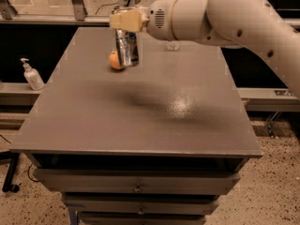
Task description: Place redbull can upright
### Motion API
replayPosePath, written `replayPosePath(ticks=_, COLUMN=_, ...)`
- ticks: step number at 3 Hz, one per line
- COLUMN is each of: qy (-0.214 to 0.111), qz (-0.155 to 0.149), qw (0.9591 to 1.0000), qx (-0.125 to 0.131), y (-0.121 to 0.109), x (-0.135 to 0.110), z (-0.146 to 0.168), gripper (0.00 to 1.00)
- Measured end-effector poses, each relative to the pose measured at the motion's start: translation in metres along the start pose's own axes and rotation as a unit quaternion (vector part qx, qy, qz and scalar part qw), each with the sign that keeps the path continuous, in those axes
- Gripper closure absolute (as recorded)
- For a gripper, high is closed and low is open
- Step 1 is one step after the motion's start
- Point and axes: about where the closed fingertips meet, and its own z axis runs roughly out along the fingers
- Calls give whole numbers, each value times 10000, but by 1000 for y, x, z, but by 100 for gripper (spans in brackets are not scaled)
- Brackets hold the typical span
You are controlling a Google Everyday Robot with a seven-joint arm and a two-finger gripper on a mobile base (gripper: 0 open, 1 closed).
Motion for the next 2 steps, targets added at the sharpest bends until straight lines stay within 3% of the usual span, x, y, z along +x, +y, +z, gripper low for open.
replayPosePath(ticks=1, qy=-717, qz=-249, qw=9971, qx=-44, y=-21, x=1, z=-34, gripper=100)
replayPosePath(ticks=2, qy=-938, qz=-631, qw=9936, qx=-65, y=-9, x=-9, z=-53, gripper=100)
